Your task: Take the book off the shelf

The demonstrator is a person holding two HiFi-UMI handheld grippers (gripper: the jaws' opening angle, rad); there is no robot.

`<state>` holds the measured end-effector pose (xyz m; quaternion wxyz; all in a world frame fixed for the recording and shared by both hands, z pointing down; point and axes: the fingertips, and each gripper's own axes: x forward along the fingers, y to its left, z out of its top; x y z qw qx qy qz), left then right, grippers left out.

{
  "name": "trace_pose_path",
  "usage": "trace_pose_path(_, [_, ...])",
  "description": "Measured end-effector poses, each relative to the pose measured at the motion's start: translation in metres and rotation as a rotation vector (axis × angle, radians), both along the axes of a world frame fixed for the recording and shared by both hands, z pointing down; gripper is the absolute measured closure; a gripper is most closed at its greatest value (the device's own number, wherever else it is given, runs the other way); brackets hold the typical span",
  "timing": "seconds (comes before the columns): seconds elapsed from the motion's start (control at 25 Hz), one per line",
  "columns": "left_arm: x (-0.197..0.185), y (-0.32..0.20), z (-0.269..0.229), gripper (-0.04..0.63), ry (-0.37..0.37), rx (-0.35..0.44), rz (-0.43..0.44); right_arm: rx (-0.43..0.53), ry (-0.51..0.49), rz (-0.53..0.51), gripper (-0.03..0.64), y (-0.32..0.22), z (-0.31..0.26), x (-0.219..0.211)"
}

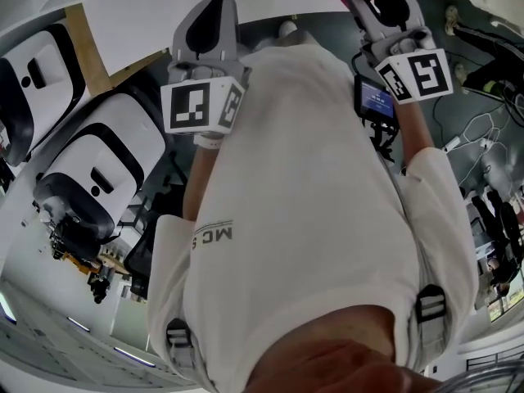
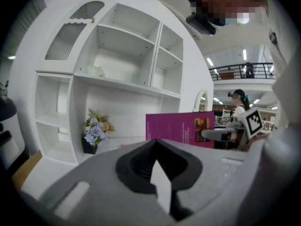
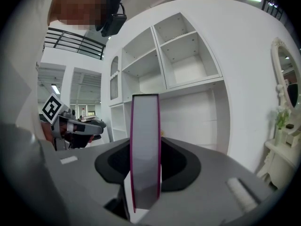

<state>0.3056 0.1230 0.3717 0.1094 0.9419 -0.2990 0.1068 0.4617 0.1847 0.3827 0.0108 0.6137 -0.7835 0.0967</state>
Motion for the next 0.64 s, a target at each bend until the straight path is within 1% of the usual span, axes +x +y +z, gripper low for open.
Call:
trace_pose_path(0.24, [0.01, 0.007, -0.003, 0.594, 0.006, 0.002, 0.015, -0.004, 0.008, 0.019, 0.479, 0.011, -0.002, 0.009])
trace_pose_path(0.64, [0.013, 0.014, 0.006, 0.595, 0.004, 0.0, 0.028, -0.015, 0.002, 0.022, 0.479, 0.019, 0.009, 0.006])
